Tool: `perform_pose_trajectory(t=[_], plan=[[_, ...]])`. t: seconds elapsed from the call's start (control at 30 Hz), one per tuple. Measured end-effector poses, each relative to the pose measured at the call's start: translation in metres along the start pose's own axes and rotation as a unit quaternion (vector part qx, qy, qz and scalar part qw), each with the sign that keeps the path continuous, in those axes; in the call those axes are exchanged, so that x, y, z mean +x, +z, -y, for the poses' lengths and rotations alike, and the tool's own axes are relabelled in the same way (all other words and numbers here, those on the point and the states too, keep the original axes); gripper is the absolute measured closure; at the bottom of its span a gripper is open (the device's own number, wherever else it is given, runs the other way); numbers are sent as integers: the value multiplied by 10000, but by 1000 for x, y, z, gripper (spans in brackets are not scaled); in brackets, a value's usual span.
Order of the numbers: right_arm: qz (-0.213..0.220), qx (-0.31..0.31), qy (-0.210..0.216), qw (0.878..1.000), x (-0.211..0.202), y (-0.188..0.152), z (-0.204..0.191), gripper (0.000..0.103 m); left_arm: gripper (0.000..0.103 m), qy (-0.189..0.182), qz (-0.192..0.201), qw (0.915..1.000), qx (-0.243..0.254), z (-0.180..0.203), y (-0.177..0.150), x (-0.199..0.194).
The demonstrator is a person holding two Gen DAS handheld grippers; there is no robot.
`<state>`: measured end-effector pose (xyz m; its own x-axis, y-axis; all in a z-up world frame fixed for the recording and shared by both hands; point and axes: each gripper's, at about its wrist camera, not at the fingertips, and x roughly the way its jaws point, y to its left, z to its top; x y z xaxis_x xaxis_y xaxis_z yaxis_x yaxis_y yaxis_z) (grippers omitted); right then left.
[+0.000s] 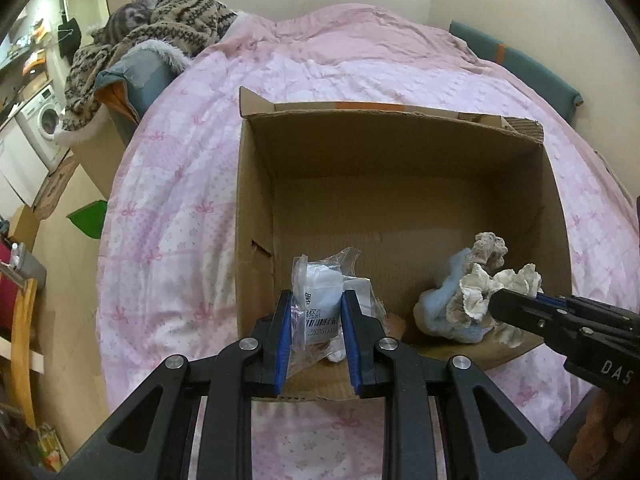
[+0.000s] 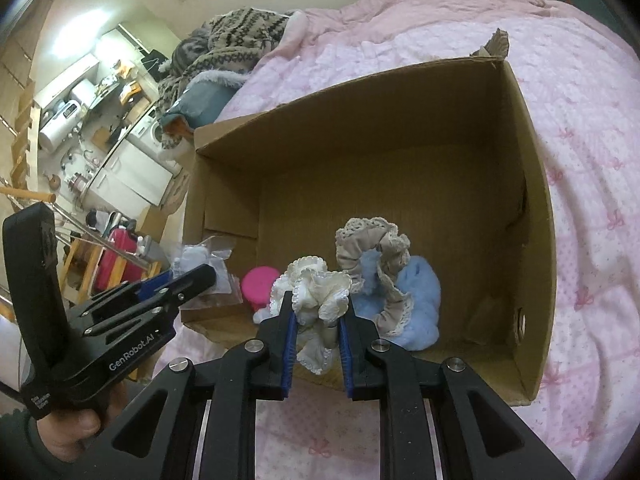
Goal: Organize soft objects
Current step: 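Carry the packet and the white scrunchie over the box, then open both tools to drop the packet and white scrunchie into the box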
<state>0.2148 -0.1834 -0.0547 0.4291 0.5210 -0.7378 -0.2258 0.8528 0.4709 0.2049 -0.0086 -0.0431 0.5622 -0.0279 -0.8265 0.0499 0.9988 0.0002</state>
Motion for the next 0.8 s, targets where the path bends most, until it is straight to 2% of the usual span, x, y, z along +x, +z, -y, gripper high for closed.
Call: perform_pose_trajectory(t=[0.13, 0.23, 0.37, 0.8], plan=[[40, 18, 46, 10000, -2, -1, -1, 83, 82, -138, -85, 9997, -180, -5, -1, 4], [3, 29, 46, 10000, -1, -3, -1, 83, 82, -239, -5, 9995, -199, -4, -1, 3], [6, 41, 62, 10000, -2, -5, 1, 82, 82, -207, 116, 9996, -119, -2, -2, 0], [82, 111, 119, 9998, -3, -6, 5, 77, 81, -301, 45, 9994, -185, -5, -2, 0]])
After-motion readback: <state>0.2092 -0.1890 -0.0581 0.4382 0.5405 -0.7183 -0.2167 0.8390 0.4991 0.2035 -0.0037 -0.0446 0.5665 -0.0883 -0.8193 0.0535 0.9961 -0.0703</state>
